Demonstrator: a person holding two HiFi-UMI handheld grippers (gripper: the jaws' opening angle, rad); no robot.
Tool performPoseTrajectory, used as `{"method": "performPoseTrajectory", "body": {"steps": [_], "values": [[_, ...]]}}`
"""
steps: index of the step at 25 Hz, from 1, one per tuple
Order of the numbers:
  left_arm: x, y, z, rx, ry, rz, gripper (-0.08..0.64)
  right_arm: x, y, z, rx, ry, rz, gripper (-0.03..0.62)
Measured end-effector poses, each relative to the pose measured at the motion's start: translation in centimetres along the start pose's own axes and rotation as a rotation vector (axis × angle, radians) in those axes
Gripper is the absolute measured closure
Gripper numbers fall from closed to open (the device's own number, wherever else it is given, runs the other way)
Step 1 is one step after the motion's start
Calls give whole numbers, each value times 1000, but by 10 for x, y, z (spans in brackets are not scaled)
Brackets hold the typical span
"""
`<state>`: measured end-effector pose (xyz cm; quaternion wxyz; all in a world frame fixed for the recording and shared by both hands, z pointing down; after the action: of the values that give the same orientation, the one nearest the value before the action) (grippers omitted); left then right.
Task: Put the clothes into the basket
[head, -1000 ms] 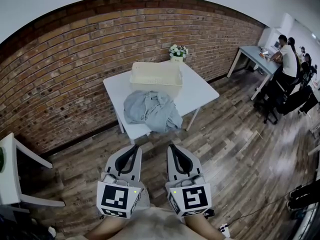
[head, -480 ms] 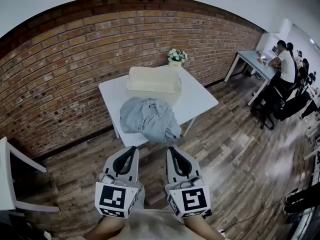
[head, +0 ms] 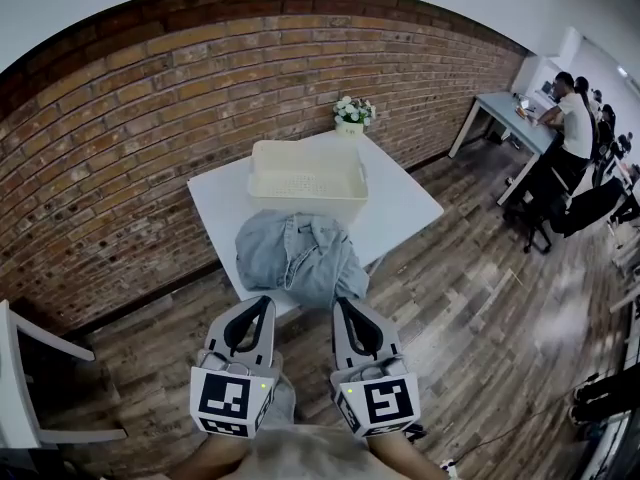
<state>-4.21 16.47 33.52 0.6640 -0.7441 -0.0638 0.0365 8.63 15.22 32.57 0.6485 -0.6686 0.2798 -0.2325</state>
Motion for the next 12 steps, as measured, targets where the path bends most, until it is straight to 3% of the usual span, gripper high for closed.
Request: {"method": "performPoseTrajectory", "body": {"steps": [12], "values": [[-25, -6, -57, -35, -8, 5, 549, 35, -7, -51, 12, -14, -7, 586]]}}
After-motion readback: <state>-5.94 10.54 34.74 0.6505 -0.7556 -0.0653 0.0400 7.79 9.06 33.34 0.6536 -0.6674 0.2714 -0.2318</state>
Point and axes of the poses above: the fingertips, and each gripper's own axes: z backward along the fingers, x to its right, y out of its top, the point moved 3 cm from there along z, backward along the fingers, and after that the axes turned 10 degrees about y, right-handed, at the moved point
